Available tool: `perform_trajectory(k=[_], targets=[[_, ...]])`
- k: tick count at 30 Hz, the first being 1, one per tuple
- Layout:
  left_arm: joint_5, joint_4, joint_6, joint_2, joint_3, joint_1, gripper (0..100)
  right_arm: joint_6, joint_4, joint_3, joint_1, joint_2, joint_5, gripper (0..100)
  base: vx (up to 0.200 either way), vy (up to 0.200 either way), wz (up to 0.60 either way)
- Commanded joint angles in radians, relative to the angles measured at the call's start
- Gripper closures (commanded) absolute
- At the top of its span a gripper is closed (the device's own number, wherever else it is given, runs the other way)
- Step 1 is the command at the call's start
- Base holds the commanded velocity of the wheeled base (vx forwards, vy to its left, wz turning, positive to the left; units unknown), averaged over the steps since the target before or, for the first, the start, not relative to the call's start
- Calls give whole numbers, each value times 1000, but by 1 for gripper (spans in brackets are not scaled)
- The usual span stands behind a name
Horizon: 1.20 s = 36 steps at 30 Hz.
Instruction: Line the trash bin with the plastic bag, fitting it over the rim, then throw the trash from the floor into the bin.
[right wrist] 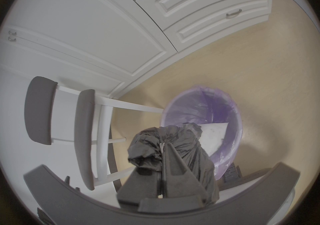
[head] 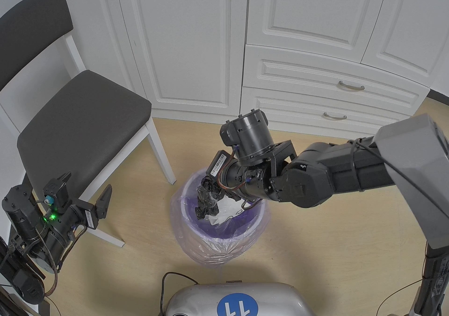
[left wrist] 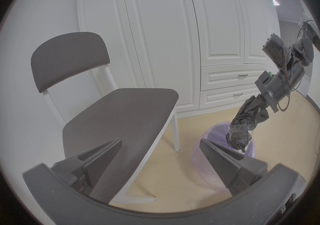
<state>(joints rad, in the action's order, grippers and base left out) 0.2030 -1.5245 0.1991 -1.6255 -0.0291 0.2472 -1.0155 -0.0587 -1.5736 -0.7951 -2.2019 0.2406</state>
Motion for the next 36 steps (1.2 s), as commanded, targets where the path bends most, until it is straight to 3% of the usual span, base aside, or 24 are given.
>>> perform_trajectory(k=[1,4,20,26,36], targets=[[-4,0,3,4,8,-13,0,-21,-81,-3,13,-105,2,100,0,0,0],[-4,0,3,3,11,-11,0,-29,-139,6,13,-139,3,100,0,0,0],[-22,0,-3,-20,21,-14,0,-21,-127,41,10,-124,2,100,0,0,0],[-79,0,-1,-50,20,-57,0,-9,-121,47,5,-173,2,100,0,0,0],[-88,-2,0,-91,9,-114,0,-11,-127,15,4,-240,3,100,0,0,0]])
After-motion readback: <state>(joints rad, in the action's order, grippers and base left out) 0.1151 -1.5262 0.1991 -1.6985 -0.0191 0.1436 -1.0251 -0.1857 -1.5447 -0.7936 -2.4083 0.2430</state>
